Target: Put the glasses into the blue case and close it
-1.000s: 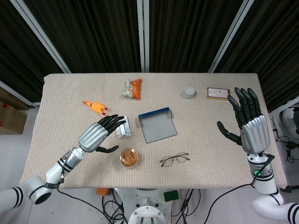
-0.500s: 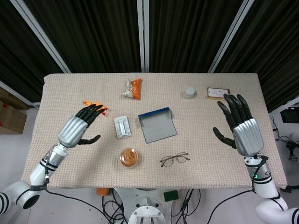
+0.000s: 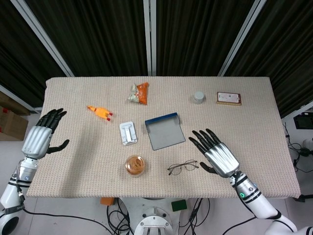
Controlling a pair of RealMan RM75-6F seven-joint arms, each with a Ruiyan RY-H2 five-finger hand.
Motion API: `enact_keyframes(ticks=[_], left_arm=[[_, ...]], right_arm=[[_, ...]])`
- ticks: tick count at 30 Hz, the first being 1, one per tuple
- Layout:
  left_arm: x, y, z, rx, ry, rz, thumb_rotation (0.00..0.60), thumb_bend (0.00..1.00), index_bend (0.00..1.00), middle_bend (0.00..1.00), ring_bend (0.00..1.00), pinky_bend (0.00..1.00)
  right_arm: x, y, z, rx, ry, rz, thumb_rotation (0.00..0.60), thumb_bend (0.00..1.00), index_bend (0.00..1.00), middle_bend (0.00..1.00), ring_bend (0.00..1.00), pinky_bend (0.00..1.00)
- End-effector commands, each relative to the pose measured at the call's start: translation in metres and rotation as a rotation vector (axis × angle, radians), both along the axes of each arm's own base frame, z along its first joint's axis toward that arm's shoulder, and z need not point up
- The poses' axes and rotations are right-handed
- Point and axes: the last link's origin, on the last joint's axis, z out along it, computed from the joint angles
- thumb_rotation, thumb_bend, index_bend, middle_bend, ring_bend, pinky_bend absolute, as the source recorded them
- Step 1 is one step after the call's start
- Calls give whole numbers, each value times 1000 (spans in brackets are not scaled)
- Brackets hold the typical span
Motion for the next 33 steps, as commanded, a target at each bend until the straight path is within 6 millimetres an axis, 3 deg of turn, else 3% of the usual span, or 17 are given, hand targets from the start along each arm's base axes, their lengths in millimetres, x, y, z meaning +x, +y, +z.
enact_keyframes(ticks=[1,14,33], left_arm=[[-6,-3,-1,-3,2,15,578,233,75,60,34,154],[-8,-1,-2,5,-9,-22,600,233,104,63,34,155],[-11,1,-4,-5,-9,-31,600,239,111,65,33,155]], right_arm=[[9,-3,-23,49,81,12,600,289,59,0,0,0],[19,-9,-81,132,140,-30,600,282,220,0,0,0],[13,-7,-109,128,205,-71,600,314,423,0,0,0]])
